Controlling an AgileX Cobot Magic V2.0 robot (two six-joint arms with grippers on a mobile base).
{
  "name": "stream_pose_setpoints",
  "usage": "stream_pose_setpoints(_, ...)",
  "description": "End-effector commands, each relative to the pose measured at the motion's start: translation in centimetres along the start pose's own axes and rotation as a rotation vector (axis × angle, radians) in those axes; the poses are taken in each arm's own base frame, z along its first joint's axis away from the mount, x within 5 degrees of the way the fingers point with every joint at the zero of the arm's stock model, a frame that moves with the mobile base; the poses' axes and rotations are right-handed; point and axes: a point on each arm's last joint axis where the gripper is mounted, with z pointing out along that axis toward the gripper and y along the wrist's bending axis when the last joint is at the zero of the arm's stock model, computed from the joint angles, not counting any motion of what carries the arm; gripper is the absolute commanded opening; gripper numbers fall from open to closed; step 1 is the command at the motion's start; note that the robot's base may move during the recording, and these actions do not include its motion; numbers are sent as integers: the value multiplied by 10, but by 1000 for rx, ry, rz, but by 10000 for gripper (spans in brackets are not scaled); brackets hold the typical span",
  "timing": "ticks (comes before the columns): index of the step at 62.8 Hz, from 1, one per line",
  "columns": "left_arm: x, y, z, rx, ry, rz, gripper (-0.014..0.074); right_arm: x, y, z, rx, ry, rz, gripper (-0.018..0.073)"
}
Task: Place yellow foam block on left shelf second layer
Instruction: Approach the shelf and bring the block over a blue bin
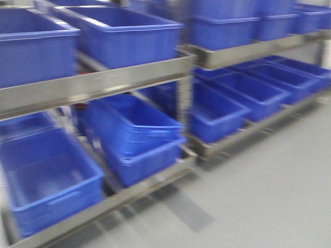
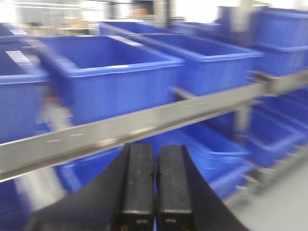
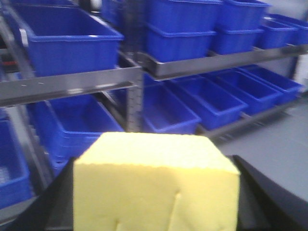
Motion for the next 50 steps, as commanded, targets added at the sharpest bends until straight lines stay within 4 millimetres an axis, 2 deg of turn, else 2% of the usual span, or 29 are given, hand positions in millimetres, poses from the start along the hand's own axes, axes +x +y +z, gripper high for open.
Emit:
stream_pose_setpoints(1, 1, 0, -1, 9, -71, -9, 124, -18, 0, 0, -1, -111, -8, 484)
stream_pose_setpoints(50, 1, 0, -1, 9, -71, -9, 124, -18, 0, 0, -1, -111, -8, 484)
